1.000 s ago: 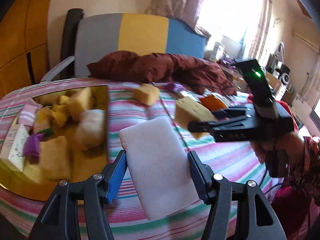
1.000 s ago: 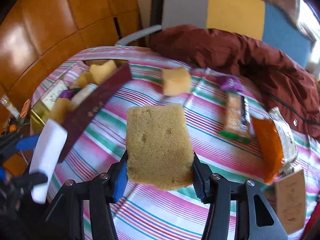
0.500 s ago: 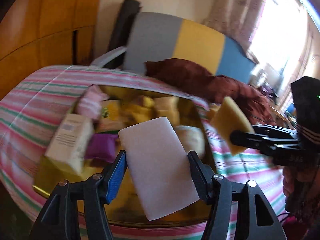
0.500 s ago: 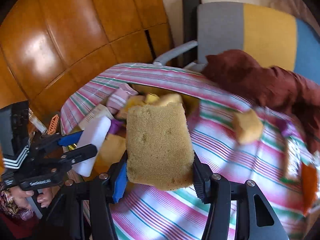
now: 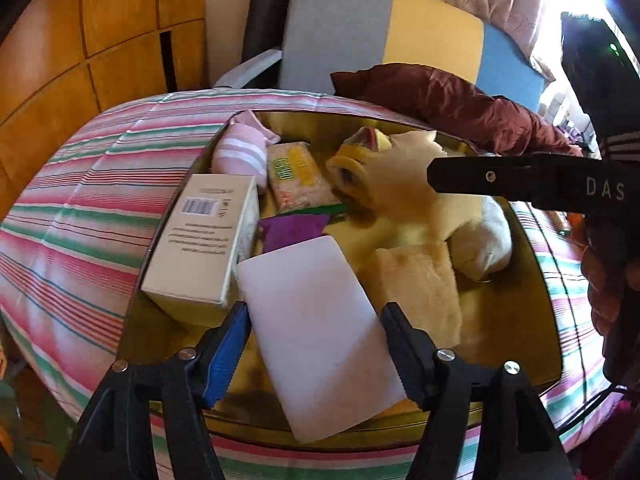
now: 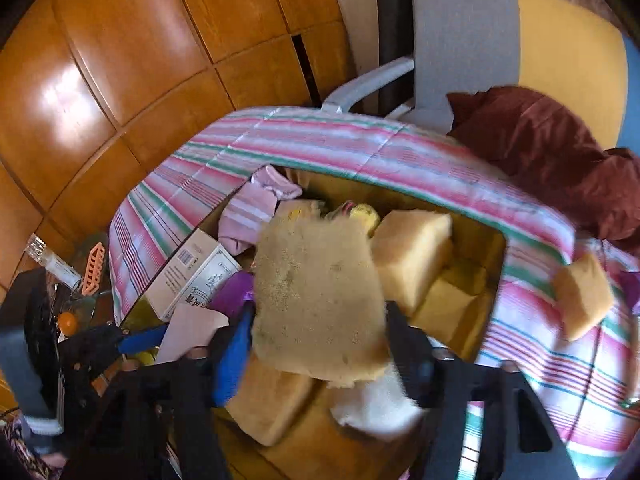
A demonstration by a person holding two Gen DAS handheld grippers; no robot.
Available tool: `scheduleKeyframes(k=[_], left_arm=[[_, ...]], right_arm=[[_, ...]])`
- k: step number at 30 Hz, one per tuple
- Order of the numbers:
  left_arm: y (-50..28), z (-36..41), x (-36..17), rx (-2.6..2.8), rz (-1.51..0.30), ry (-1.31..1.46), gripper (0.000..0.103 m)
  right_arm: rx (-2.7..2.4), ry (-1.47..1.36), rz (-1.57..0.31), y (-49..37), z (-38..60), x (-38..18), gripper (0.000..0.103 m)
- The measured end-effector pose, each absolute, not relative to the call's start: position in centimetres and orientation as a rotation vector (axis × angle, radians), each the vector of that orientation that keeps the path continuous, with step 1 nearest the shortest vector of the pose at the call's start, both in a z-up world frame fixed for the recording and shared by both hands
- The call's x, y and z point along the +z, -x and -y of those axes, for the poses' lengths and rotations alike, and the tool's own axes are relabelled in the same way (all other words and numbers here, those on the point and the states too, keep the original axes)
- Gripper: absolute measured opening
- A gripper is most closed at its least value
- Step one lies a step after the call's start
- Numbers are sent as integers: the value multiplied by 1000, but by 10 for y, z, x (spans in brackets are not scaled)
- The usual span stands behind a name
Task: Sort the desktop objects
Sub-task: 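Carry the eraser block and sponge over the gold tray with both tools, then open both tools to drop the eraser block and sponge into the tray, then move both tools back toward the small white medicine boxes on the bed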
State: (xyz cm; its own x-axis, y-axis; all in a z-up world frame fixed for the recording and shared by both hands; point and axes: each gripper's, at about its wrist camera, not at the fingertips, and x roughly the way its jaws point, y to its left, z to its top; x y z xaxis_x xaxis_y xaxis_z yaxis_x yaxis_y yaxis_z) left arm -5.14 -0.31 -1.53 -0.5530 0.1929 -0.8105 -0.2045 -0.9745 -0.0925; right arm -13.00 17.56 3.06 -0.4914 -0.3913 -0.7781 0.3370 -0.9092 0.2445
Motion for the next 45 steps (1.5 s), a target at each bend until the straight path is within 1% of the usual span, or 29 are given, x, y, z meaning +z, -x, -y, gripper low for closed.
scheduleKeyframes(k=[1,2,7,9,11,13,15,17,21,25,27,28,29,34,37,40,42,45], left_arm=[[50,4,-15,2590,-9,1342,69],[48,6,-14,2591,2,1339,69],[41,16,-7,2636,73,1324,69],[39,21,-5,2649,117,1313,69],[37,27,-4,2642,189,1295,67],[36,31,-5,2645,238,1296,62],[37,31,-8,2636,246,1324,60],[35,32,-7,2637,256,1332,60],[31,32,-1,2665,244,1346,61],[29,32,2,2665,236,1365,61],[29,30,1,2667,240,1372,61],[29,27,0,2665,250,1374,61],[28,25,-1,2663,257,1375,61],[21,5,-2,2664,240,1358,61],[16,-8,-1,2658,210,1344,61],[11,-21,0,2644,184,1331,61],[6,-31,1,2631,158,1315,61],[-1,-51,4,2598,98,1288,61]], right_arm=[[-2413,-1284,81,131,-173,29,85],[-2427,-1282,86,131,-172,28,87],[-2445,-1217,108,119,-176,36,86],[-2469,-1169,62,110,-177,44,79],[-2470,-1133,-8,102,-175,49,55],[-2458,-1136,-65,99,-170,49,47],[-2428,-1164,-85,101,-162,45,44],[-2406,-1215,-89,107,-155,34,41],[-2343,-1340,-30,123,-146,6,41],[-2321,-1301,35,117,-148,8,42],[-2325,-1249,40,107,-153,17,48],[-2340,-1221,19,100,-155,23,55],[-2357,-1193,-7,94,-158,29,60],[-2407,-1123,-93,66,-177,47,62],[-2425,-1133,-78,56,-192,49,67],[-2452,-1148,-46,47,-214,49,68],[-2494,-1173,-25,40,-231,47,71],[-2545,-1223,45,30,-265,41,72]])
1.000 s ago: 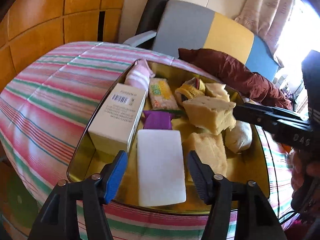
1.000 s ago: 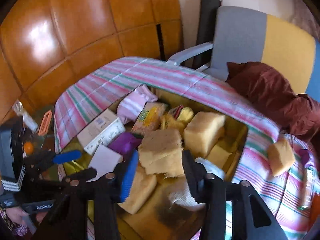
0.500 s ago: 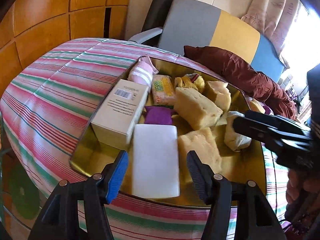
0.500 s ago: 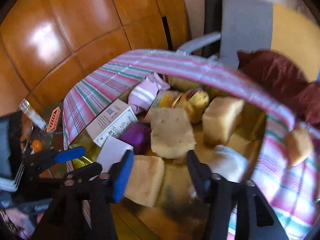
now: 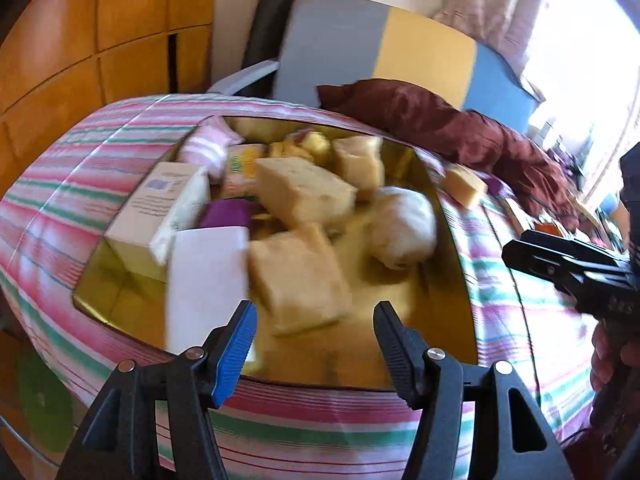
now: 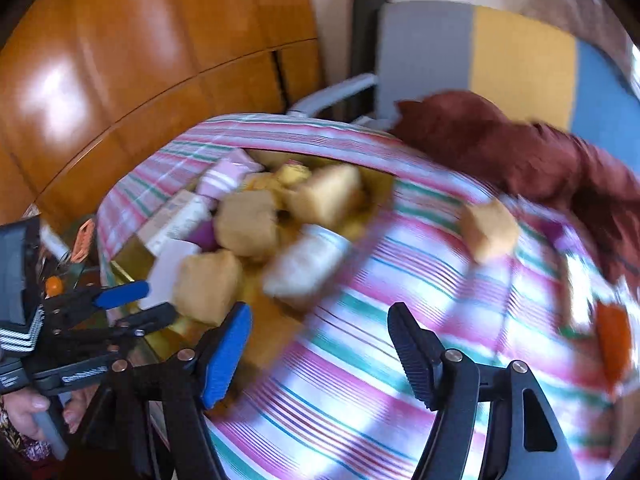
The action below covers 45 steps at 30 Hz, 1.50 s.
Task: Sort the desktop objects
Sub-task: 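Move both tools back toward the small white medicine boxes on the bed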
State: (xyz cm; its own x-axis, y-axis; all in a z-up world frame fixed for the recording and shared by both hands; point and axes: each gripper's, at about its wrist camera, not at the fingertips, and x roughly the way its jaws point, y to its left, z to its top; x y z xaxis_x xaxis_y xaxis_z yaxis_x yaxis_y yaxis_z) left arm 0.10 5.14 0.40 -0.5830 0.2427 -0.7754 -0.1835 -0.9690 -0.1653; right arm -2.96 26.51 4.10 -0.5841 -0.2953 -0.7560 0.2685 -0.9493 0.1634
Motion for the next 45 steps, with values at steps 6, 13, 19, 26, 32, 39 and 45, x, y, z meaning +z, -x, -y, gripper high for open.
scheduleKeyframes(k=[6,13,19,26,32,39,45], left_arm=[[-14,-95,6,2525,9,1254,61],[-30,-146,11,2438,-98,1204,61],[-41,-183,11,2384,-191,1173,62],[-50,-214,6,2338,-234,1159,62],[-53,-232,1,2303,-246,1170,62],[-56,-242,-1,2283,-277,1178,62],[-51,-259,2,2273,-305,1170,62]], right_arm=[[-2643,-1355,186,10,-347,30,72],[-2895,-1361,105,-19,-445,52,87],[-3098,-1442,235,-26,-543,55,89],[-2960,-1666,914,-40,-623,16,89],[-2567,-1399,1020,-27,-584,19,89],[-2992,-1452,665,-34,-587,49,88],[-3017,-1798,217,-4,-600,27,81]])
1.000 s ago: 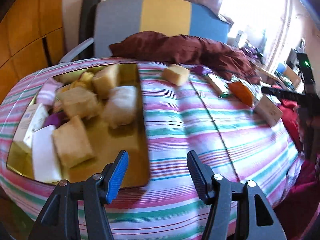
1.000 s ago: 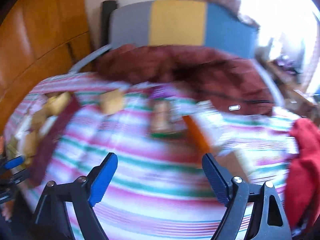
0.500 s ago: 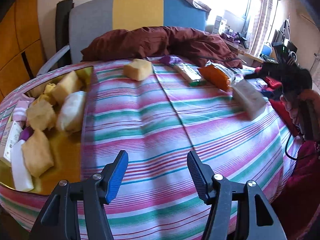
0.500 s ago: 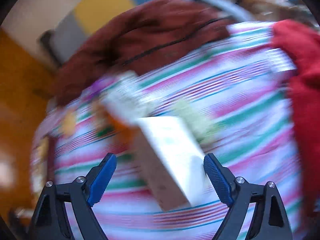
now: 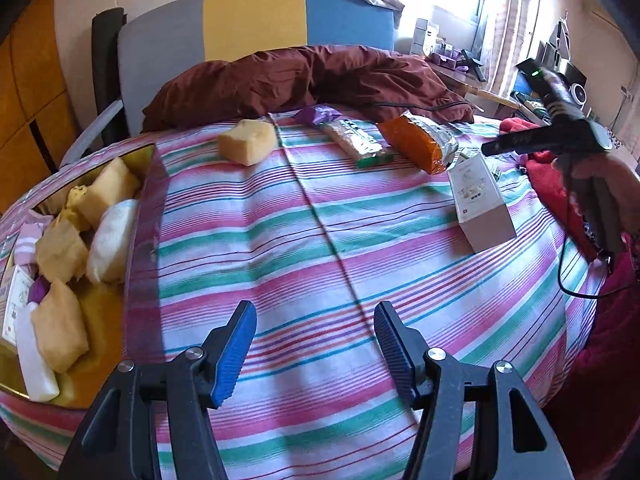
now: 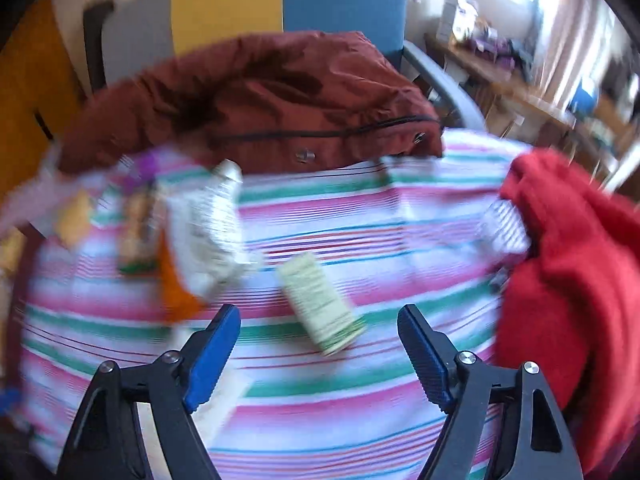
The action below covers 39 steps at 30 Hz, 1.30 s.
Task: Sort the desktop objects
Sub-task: 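Move both tools back toward the small white medicine boxes on the bed, then grasp a white medicine box with the left tool while the right tool grasps a green-labelled box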
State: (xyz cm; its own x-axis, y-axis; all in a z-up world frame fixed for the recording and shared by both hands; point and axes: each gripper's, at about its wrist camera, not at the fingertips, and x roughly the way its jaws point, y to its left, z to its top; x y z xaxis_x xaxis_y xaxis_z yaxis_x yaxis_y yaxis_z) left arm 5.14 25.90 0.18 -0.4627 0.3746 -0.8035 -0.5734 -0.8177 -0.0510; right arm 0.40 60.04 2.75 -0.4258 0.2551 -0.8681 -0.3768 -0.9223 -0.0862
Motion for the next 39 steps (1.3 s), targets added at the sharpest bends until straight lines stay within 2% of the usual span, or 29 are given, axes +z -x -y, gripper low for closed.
scheduleKeyframes(k=[2,5,7,11,12,14,24,31,33,39], left_arm=[[-50,-269,3,2258,-306,1171,62],[-50,-287,4,2237,-319,1159,62],[-51,-300,6,2215,-321,1150,62],[-59,-330,11,2160,-333,1105,62],[-61,-336,13,2153,-335,1093,62],[-63,-350,17,2136,-344,1059,62],[-50,-429,19,2037,-420,984,63],[-42,-468,-6,2036,-612,957,60],[-41,-467,-13,2026,-609,957,52],[-31,-445,-28,2005,-485,1014,50]], right_arm=[[2342,1429,-73,4,-604,14,79],[2337,1500,-156,6,-618,-2,69],[2326,1527,-131,12,-622,-7,69],[2327,1571,-183,22,-629,-19,58],[2320,1585,-189,24,-630,-23,54],[2321,1611,-212,28,-631,-26,31],[2256,1632,-330,19,-648,-20,30],[2227,1619,-386,13,-659,-18,30],[2231,1619,-389,13,-659,-18,30],[2244,1609,-406,11,-658,-15,30]])
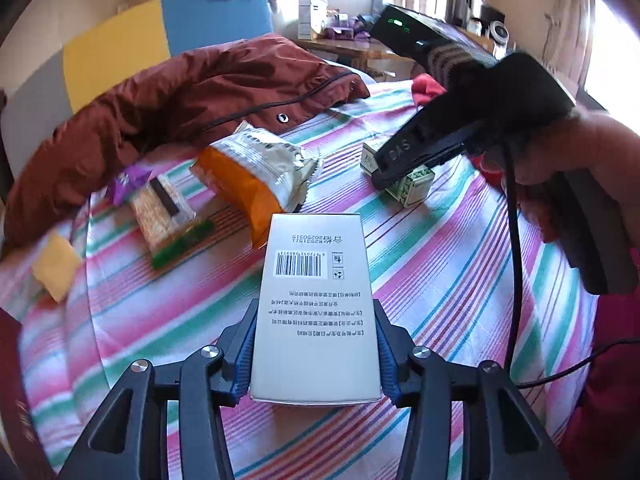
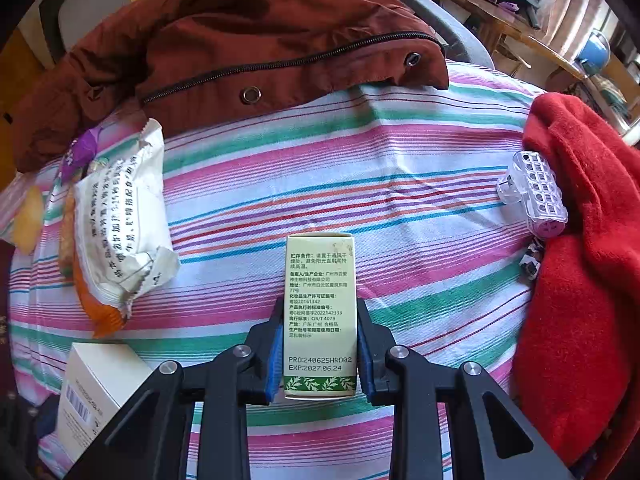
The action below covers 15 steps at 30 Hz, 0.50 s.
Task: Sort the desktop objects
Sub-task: 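Grasp a white medicine box with the left tool while the right tool grasps a green-labelled box, then carry both medicine boxes over the gold tray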
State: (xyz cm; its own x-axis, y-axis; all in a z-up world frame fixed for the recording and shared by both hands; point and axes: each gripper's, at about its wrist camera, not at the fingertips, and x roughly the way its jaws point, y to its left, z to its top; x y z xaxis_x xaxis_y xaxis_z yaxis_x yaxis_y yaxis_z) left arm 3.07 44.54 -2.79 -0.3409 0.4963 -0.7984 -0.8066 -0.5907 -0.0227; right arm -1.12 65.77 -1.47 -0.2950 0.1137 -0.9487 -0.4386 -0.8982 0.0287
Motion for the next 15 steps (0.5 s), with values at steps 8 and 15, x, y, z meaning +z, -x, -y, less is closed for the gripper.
scheduleKeyframes(k=[8,15], left_arm=[[-40,-402,-34,2068,-388,1001,50],[-49,-363,-30,2118,-273,1061,50]], right_arm=[[2261,1607,-400,8,-656,-10,30],[2293,1589,-402,9,-645,-6,30]])
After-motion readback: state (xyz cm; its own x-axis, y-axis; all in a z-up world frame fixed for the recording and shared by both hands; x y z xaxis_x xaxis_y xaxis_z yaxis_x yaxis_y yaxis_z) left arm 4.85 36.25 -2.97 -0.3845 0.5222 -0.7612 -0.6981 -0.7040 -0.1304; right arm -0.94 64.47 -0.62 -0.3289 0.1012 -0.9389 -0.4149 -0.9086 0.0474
